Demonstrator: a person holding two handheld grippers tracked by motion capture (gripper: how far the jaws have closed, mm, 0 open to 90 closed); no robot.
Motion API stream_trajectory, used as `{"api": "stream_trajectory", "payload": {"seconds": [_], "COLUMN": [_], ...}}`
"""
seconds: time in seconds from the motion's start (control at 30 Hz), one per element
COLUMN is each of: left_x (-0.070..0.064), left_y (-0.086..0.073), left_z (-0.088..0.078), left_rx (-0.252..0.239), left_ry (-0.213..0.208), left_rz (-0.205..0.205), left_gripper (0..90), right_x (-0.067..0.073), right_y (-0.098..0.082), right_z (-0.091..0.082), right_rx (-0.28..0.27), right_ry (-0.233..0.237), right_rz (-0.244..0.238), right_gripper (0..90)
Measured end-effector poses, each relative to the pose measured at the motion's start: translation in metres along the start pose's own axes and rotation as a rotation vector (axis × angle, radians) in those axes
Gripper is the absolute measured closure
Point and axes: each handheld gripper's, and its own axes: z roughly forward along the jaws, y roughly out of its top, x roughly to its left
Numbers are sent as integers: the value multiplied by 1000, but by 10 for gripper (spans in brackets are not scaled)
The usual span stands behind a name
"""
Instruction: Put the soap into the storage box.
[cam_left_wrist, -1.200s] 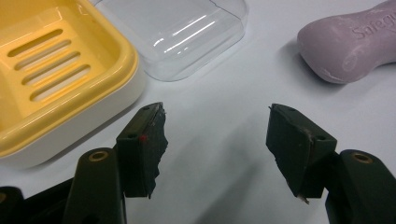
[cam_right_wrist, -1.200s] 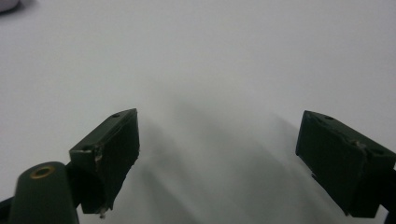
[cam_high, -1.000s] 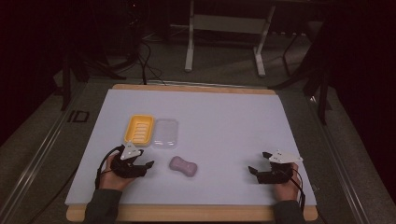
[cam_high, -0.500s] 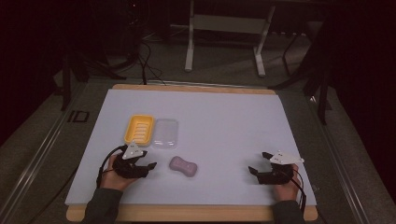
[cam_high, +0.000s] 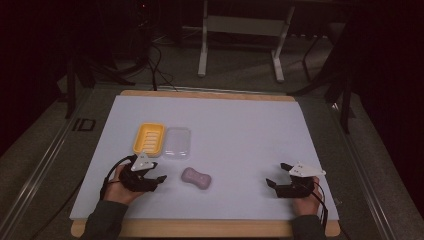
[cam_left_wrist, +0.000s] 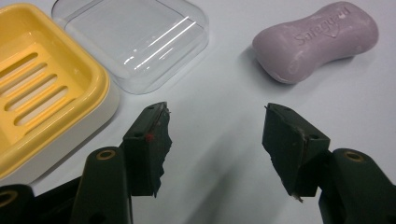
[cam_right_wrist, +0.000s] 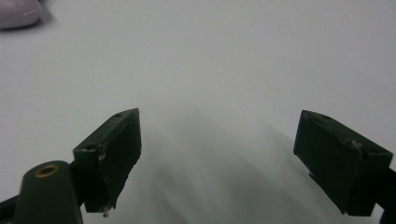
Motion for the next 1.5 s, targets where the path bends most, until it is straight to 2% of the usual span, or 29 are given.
{"api": "stream_trajectory", "payload": {"seconds": [0.33,0.5,0.83,0.93,1.13,1.3,1.5], "left_x": [-5,-10,-20,-22,-27,-31,-35], "left_y": [6,11,23,25,30,33,35], "left_z": [0,3,12,14,17,20,24], "left_rx": [1,15,27,20,30,41,56], "left_ry": [-37,-61,-130,-136,-177,-202,-217], "left_rz": [22,47,65,90,135,156,168], "left_gripper": [471,497,553,614,733,852,897], "right_x": [0,0,0,0,0,0,0], "right_y": [0,0,0,0,0,0,0], "right_z": [-1,-1,-1,-1,-1,0,0], "right_rx": [-2,-3,-2,-2,-2,0,0], "right_ry": [4,7,7,8,10,12,11], "right_rz": [3,0,1,0,-1,-3,-6], "right_gripper": [148,148,148,148,148,148,148]}}
